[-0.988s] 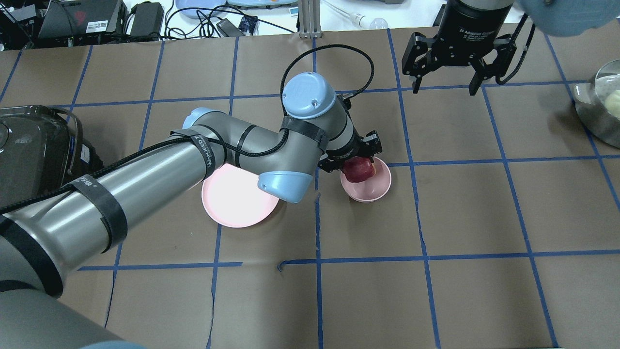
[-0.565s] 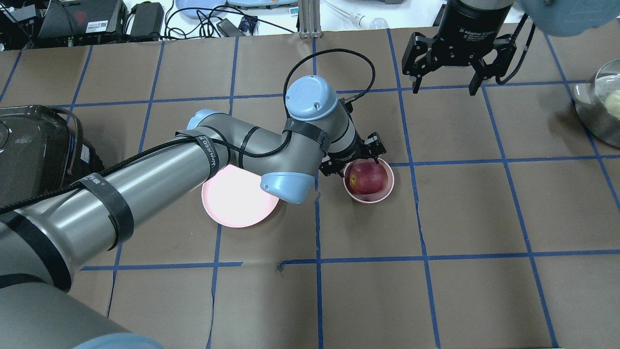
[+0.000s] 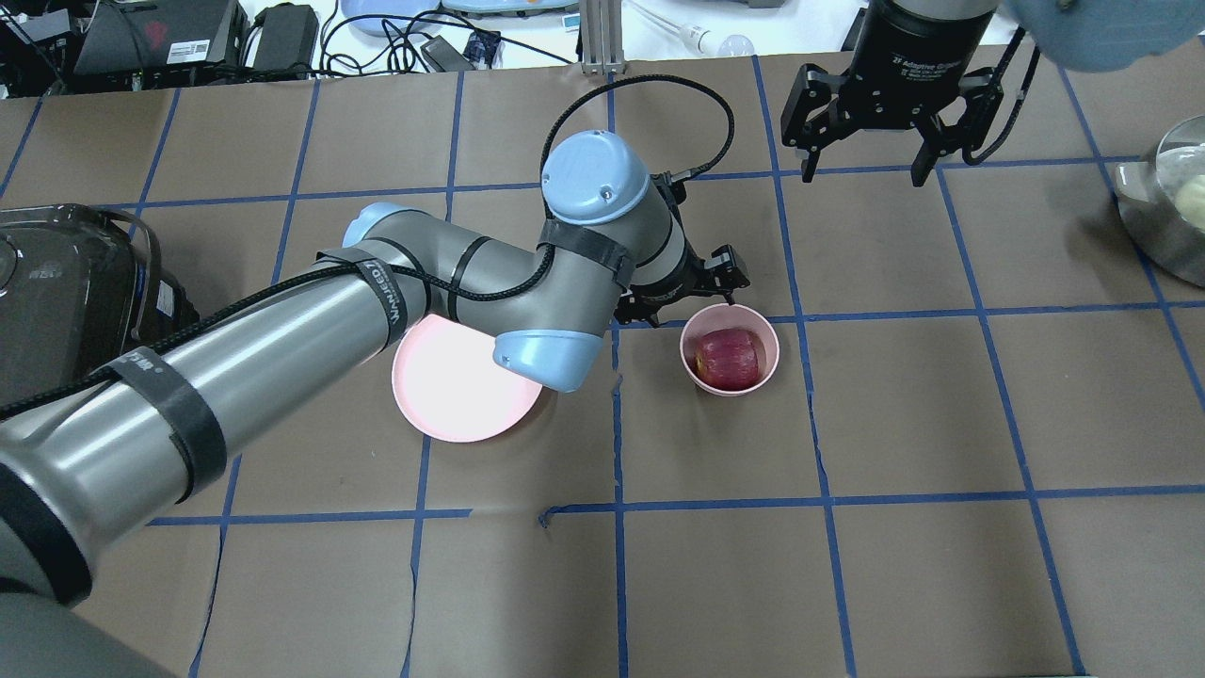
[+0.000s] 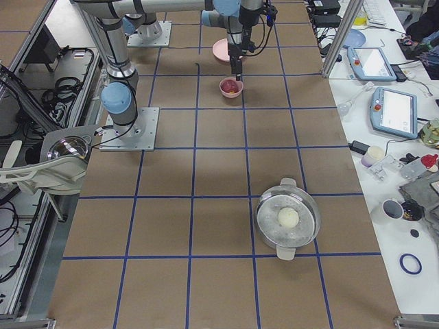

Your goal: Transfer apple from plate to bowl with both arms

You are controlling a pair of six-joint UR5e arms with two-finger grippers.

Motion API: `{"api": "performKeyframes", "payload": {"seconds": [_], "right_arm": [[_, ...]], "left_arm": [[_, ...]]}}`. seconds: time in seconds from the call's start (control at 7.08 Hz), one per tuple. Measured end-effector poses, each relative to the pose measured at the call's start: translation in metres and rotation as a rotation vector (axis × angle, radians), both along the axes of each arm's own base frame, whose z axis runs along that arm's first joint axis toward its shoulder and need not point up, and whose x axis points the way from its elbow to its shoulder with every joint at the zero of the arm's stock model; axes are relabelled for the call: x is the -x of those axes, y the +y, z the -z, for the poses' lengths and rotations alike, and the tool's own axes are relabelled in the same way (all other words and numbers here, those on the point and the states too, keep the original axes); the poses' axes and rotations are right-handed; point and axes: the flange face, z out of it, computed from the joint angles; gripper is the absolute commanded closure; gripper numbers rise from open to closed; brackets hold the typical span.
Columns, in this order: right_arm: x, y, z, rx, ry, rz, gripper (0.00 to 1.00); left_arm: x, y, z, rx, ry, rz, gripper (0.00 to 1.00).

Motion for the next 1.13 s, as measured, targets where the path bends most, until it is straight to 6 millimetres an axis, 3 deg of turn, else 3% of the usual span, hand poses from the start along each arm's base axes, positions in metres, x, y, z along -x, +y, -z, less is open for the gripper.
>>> {"api": "performKeyframes", "payload": {"seconds": [0.28,0.85,0.99,1.13], "right_arm": [[0.0,0.0,0.0,0.0,0.001,0.0,0.0],[0.0,0.0,0.0,0.0,0.0,0.0,0.0],[0.0,0.0,0.0,0.0,0.0,0.0,0.0],[0.0,0.0,0.0,0.0,0.0,0.0,0.0]], "left_arm": [[-0.05,-0.006,-0.042,0.034,-0.115,0.141,0.0],[-0.203,-0.007,-0.151,-0.037,-0.262,0.114,0.0],[-0.231,-0.009,-0.175,-0.053,-0.28,0.073,0.0],[-0.245,-0.013,-0.192,-0.057,-0.295,0.05,0.0]]}}
